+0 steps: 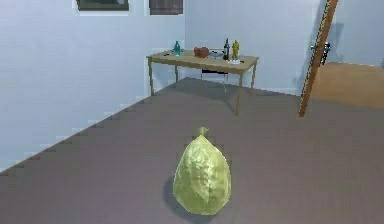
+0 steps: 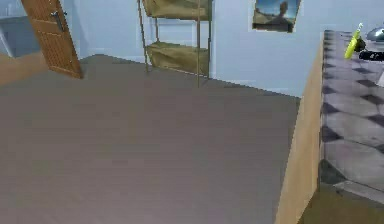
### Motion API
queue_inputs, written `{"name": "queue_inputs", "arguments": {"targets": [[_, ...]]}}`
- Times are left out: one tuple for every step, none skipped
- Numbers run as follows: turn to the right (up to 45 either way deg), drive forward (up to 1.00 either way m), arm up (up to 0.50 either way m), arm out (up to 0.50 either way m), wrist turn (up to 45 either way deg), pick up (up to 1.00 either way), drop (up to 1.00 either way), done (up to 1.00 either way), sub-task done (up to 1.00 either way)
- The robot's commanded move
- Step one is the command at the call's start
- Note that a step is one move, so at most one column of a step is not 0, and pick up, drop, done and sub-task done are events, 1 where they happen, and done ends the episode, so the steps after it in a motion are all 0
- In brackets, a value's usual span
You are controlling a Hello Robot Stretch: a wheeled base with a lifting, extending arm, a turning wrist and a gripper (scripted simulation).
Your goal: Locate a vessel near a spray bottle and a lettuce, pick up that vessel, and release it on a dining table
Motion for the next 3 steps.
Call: {"name": "queue_inputs", "arguments": {"targets": [[-15.0, 0.0, 0.0, 0.0, 0.0, 0.0, 0.0, 0.0, 0.0], [0.0, 0.2, 0.0, 0.0, 0.0, 0.0, 0.0, 0.0, 0.0], [45.0, 0.0, 0.0, 0.0, 0.0, 0.0, 0.0, 0.0, 0.0]]}}
